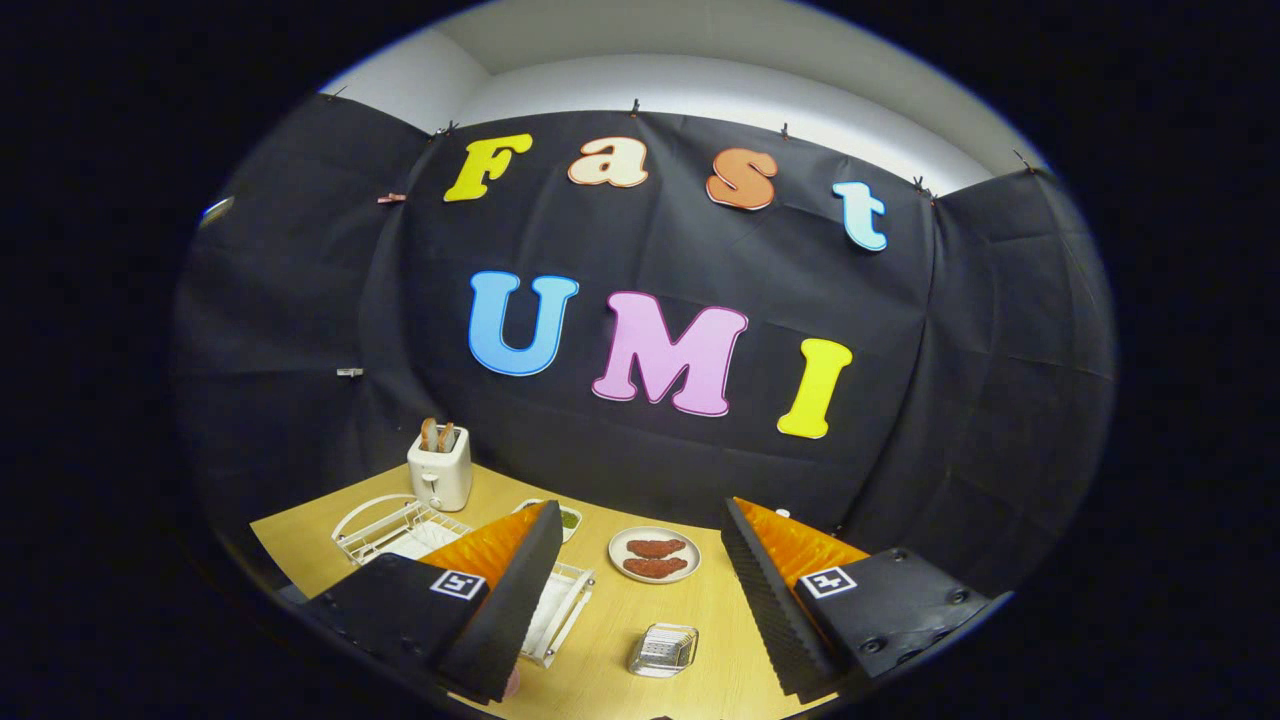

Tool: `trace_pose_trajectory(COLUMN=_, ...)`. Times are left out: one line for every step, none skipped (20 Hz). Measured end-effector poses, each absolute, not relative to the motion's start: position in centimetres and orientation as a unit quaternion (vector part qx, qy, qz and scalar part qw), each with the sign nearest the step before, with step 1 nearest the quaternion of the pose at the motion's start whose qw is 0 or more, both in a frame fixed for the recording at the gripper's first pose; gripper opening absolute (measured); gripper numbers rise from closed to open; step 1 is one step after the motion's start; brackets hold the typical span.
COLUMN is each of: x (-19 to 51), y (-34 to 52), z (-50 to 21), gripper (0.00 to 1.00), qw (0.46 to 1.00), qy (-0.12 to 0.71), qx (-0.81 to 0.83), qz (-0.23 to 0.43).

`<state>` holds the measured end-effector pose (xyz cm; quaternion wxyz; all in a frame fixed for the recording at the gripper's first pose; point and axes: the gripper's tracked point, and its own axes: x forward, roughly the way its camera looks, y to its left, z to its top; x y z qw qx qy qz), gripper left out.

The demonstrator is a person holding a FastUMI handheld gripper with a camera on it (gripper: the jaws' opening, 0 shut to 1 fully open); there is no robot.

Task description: Take the plate from the dish rack, then take the spoon from the basket and place it into the plate.

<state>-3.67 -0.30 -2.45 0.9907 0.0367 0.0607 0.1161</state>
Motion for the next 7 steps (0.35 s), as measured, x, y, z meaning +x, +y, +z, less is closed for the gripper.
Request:
trace_pose_trajectory(x=-3.6, y=-0.8, z=-2.5, gripper=0.98, qw=0.991, qy=0.058, qx=0.037, qz=0.112)
trace_pose_trajectory(x=-3.4, y=-1.2, z=-2.7, gripper=0.98, qw=0.992, qy=0.056, qx=0.035, qz=0.109)
trace_pose_trajectory(x=-3.4, y=-1.6, z=-3.0, gripper=0.98, qw=0.992, qy=0.055, qx=0.032, qz=0.108)
trace_pose_trajectory(x=-3.4, y=-1.7, z=-3.5, gripper=0.98, qw=0.992, qy=0.058, qx=0.029, qz=0.109)
trace_pose_trajectory(x=-3.3, y=-1.8, z=-4.0, gripper=0.98, qw=0.992, qy=0.062, qx=0.025, qz=0.110)
trace_pose_trajectory(x=-3.3, y=-2.0, z=-4.2, gripper=0.98, qw=0.992, qy=0.064, qx=0.023, qz=0.109)
trace_pose_trajectory(x=-3.2, y=-2.1, z=-4.3, gripper=0.98, qw=0.991, qy=0.065, qx=0.022, qz=0.111)
